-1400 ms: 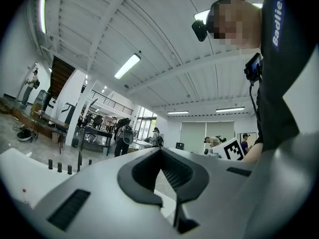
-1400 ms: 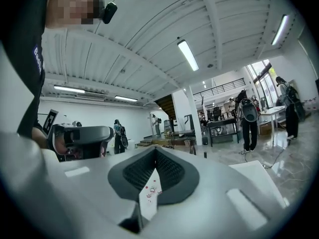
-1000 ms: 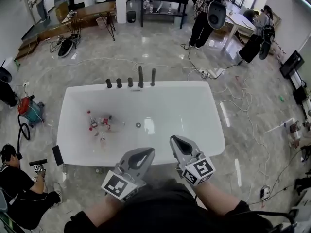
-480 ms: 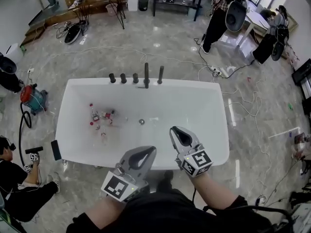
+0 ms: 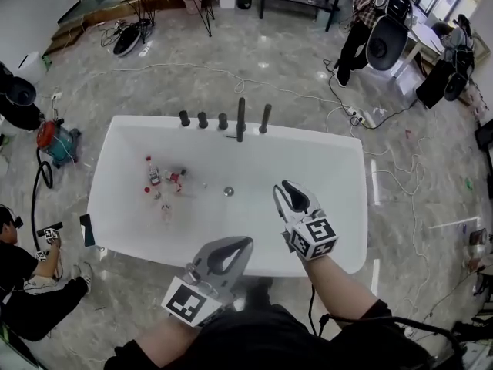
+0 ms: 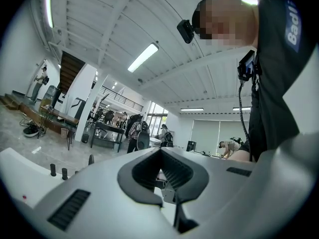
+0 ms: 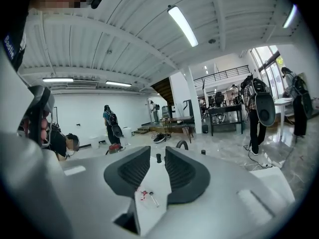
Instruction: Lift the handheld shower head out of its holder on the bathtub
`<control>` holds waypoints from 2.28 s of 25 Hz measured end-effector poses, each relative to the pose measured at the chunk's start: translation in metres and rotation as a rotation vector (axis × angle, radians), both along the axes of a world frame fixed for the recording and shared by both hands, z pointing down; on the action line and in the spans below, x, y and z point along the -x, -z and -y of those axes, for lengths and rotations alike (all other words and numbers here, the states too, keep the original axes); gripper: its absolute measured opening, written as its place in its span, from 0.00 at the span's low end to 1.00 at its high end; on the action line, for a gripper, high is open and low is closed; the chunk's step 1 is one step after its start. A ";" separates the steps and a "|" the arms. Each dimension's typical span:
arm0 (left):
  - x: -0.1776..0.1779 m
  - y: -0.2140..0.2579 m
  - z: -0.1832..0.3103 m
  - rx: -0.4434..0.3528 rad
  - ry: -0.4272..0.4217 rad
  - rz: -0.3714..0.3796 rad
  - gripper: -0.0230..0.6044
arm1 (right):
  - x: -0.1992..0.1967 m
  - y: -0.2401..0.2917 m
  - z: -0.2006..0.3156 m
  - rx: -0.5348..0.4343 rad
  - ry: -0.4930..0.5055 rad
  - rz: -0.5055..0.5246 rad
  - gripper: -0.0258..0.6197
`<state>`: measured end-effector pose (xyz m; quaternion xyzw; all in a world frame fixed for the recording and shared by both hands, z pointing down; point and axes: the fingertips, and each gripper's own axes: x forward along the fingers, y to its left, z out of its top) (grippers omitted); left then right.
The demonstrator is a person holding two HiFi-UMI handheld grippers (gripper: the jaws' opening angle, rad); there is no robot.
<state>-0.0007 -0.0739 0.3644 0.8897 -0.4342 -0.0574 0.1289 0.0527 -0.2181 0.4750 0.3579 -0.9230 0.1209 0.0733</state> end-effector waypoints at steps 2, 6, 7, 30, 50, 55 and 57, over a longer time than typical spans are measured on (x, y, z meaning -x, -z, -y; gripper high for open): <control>0.002 -0.003 0.004 -0.001 0.004 0.004 0.04 | 0.003 -0.006 0.014 0.000 -0.006 -0.001 0.16; 0.008 -0.007 0.010 0.006 0.018 0.002 0.04 | 0.008 -0.022 0.041 0.009 -0.023 -0.017 0.18; 0.009 -0.007 0.011 0.009 0.022 0.002 0.04 | 0.009 -0.027 0.047 0.013 -0.026 -0.025 0.18; 0.040 -0.059 0.050 0.067 0.079 0.005 0.04 | 0.038 -0.151 0.232 0.119 -0.082 -0.159 0.37; 0.069 -0.129 0.084 0.115 0.127 0.007 0.04 | 0.065 -0.245 0.344 0.168 -0.135 -0.195 0.40; 0.075 -0.148 0.086 0.128 0.143 0.005 0.04 | 0.065 -0.270 0.371 0.170 -0.166 -0.212 0.40; 0.079 -0.158 0.085 0.133 0.147 0.010 0.04 | 0.063 -0.277 0.382 0.168 -0.184 -0.211 0.40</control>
